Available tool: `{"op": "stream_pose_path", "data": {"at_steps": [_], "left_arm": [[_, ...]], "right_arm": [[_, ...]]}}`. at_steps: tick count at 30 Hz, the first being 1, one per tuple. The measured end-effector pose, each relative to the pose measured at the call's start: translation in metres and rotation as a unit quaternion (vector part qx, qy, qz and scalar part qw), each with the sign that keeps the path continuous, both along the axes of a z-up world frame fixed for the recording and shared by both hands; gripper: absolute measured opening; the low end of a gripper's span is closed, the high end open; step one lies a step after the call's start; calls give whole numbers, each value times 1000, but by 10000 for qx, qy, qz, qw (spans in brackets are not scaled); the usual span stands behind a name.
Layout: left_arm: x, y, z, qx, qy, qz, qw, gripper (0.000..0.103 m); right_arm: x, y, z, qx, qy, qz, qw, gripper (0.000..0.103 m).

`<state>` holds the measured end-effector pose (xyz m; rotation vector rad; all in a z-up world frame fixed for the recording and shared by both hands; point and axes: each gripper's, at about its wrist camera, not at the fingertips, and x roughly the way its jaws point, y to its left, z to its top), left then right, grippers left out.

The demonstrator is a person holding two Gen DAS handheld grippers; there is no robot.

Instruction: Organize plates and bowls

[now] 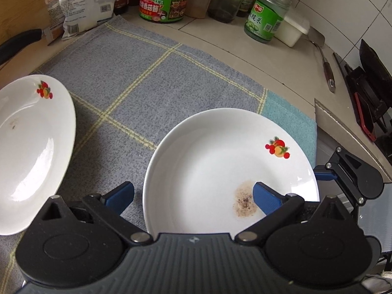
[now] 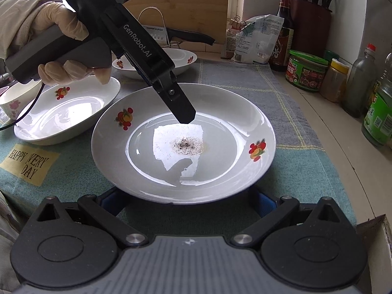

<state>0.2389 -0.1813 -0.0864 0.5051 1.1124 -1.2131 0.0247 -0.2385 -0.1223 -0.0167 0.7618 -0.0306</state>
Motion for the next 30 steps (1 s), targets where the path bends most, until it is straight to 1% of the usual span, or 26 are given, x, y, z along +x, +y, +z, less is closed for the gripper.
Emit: {"op": "stream_pose_path", "data": {"at_steps": [1,5,10,11,13,16,21,23,30], "left_arm": [[2,-1,-1,7,68,-1,10000,102],[3,-4,0,76,20,-31,10000,102],[2,-11,2,191,146,-185,9995,99],[3,-12,2,204,191,-171,9995,98],[5,-13,2,263,242,-159,9992,93],[8,-15,3,369,220,-211,9989,88],[9,-22,5,570,284,-425,9971,87],[10,-24,5,614,369,-492,9962,87],[10,-28,5,641,389,-489,9960,87]], "right_arm": [[0,0,0,1,10,24,10000,103],[-2,-3,-1,9,-26,182,9998,103],[-3,-9,-2,15,-83,450,9989,103],[-3,-10,-2,20,-78,516,9986,103],[-2,-13,-1,23,-71,635,9980,103],[-1,-16,-1,28,-65,766,9970,103],[-2,-19,-2,33,-118,958,9953,103],[-3,-20,-3,34,-143,1005,9948,103],[-3,-24,-4,41,-234,1122,9934,103]]}}
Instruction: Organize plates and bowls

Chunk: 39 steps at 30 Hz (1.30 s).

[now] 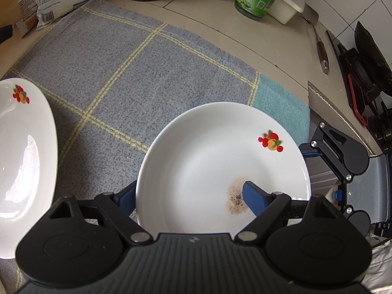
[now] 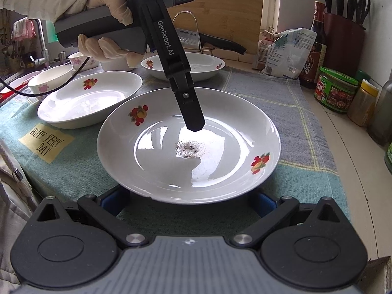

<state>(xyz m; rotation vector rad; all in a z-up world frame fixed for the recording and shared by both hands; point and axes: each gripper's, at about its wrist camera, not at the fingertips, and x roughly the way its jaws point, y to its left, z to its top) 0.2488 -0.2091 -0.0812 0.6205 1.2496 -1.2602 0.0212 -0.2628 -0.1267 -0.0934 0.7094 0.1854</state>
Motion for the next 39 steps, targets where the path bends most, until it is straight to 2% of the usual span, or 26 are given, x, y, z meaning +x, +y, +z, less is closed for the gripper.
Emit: {"op": "stream_pose_path", "data": {"at_steps": [5,8,11,17,29,39], "left_arm": [[3,-3,0,71,93,19,9999,87],[5,-4,2,132,112,23,9998,80],[7,-4,2,177,152,56,9997,77],[7,-6,4,257,154,37,9995,77],[5,-8,3,294,102,-69,9995,77],[3,-12,2,362,8,-187,9992,77]], "right_arm": [[1,-2,0,-2,-14,91,10000,103],[2,-3,0,2,-43,126,9999,103],[3,-4,-1,10,-63,178,9998,103],[5,-5,-1,9,-66,279,9996,103],[14,-5,2,-63,208,425,9989,103],[17,-1,4,-174,342,340,9987,103]]}}
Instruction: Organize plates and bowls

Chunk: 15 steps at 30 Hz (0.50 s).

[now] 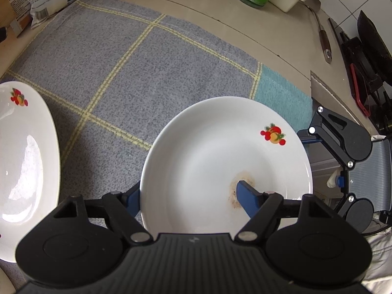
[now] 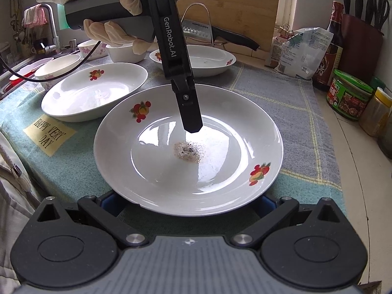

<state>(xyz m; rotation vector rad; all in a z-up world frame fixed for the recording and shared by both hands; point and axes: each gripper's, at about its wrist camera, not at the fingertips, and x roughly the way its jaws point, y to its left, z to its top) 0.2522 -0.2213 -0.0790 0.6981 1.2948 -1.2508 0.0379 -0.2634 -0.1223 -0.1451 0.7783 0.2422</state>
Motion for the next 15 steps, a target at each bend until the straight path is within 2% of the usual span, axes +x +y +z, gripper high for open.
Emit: {"op": "stream_pose_path", "data": {"at_steps": [15], "left_arm": [[-6,6,9,-138,-69,50,9999,77]], "right_arm": [[-1,1,9,-109,100,111,9998,103]]}}
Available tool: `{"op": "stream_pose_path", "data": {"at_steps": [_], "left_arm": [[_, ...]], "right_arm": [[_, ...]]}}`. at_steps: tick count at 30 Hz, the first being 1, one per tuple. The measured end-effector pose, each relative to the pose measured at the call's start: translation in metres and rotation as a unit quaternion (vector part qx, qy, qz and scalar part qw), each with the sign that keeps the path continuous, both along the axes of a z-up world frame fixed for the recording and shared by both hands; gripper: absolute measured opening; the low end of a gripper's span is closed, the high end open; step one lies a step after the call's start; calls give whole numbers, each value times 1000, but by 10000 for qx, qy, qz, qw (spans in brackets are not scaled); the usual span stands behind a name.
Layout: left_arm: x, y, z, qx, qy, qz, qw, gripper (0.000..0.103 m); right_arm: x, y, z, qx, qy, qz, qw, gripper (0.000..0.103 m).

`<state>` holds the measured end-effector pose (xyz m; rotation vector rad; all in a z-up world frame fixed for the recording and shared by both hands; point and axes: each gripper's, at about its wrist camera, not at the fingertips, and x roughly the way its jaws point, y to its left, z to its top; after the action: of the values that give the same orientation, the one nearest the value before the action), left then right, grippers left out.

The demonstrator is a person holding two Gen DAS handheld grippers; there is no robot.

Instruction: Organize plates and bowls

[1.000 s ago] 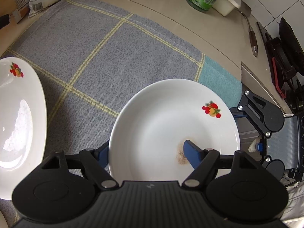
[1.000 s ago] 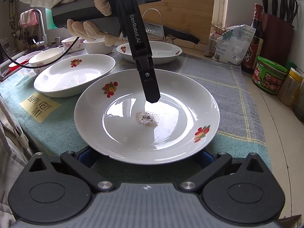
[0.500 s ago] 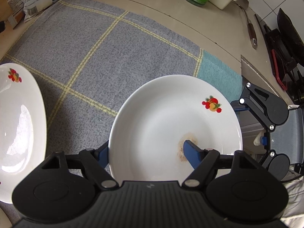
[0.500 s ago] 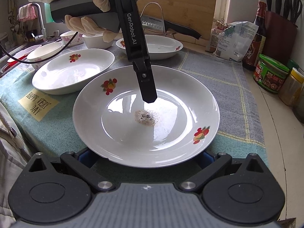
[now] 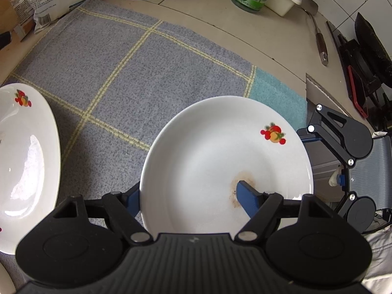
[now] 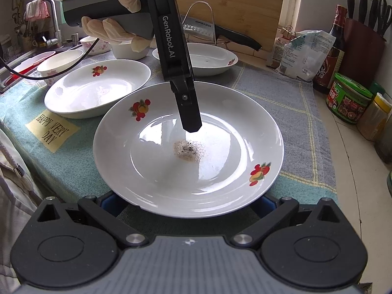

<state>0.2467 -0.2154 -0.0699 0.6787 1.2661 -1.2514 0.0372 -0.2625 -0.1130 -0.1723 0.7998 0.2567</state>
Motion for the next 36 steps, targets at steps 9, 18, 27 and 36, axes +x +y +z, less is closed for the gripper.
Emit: {"op": "stream_pose_path", "data": {"at_steps": [9,18,27,36], "left_arm": [[3,3,9,-201,-85,179,9996,77],[13,-4,14,-368,-168,361,9985,77],[29,-26,17,-520,-310,442,9972,77],[53,-48,12,-601,-420,458,9963,77]], "right_arm": [[6,-3,11,-134,-49,120,9998,103],[20,-16,18,-190,-76,194,9996,103],[40,-36,19,-251,-124,164,9995,103],[63,-58,17,-252,-165,90,9995,103]]}}
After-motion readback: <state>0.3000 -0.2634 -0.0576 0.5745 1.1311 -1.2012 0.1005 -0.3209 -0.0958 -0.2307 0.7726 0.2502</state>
